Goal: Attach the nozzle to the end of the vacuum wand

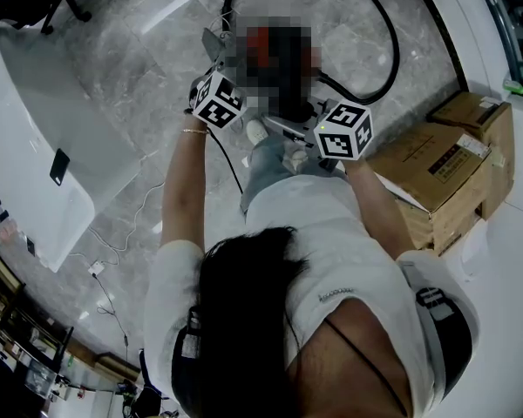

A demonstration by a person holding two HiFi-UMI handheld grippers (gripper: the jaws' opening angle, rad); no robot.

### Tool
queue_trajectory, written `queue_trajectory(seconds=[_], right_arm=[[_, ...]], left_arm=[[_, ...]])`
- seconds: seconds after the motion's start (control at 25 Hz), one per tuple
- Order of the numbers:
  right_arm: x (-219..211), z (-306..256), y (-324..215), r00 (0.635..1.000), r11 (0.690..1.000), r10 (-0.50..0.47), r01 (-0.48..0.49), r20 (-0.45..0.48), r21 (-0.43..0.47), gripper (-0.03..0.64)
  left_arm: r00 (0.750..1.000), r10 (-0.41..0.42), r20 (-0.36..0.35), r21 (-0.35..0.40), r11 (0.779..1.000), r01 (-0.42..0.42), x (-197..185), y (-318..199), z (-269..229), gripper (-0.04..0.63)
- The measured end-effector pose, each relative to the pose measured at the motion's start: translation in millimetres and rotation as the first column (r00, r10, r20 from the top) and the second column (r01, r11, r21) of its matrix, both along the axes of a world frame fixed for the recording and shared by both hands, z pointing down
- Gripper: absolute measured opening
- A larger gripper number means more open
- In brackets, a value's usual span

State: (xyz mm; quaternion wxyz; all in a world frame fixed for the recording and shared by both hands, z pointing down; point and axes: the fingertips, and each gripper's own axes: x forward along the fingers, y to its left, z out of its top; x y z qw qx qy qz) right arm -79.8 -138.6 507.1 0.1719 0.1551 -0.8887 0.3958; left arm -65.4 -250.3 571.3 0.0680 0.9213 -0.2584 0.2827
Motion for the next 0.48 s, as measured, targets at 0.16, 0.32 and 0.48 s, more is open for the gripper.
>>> queue_trajectory(seconds=[0.16, 0.32, 0.48], right_arm=[[1.2, 1.8, 0.3, 1.000, 1.000, 0.012, -0.012, -0.003, -0.001, 0.127], [1.7, 1.1, -0.8, 1.000, 1.000, 0.013, -0.013, 0.000, 0.001, 0.133], [0.9, 1.1, 0.5, 1.000, 1.000, 0.011, -0.011, 0.017, -0.013, 0.156]], left_arm=[[1.000, 0.000, -0.002, 0.000, 1.000, 0.000, 0.3, 0.9, 1.3, 0.179], [1.000, -0.014, -0.011, 0.001, 1.000, 0.014, 0.5, -0.4, 0.7, 0.179], [1.000, -0.014, -0.012, 0.002, 1.000, 0.014, -0.1, 0.5, 1.0, 0.179]])
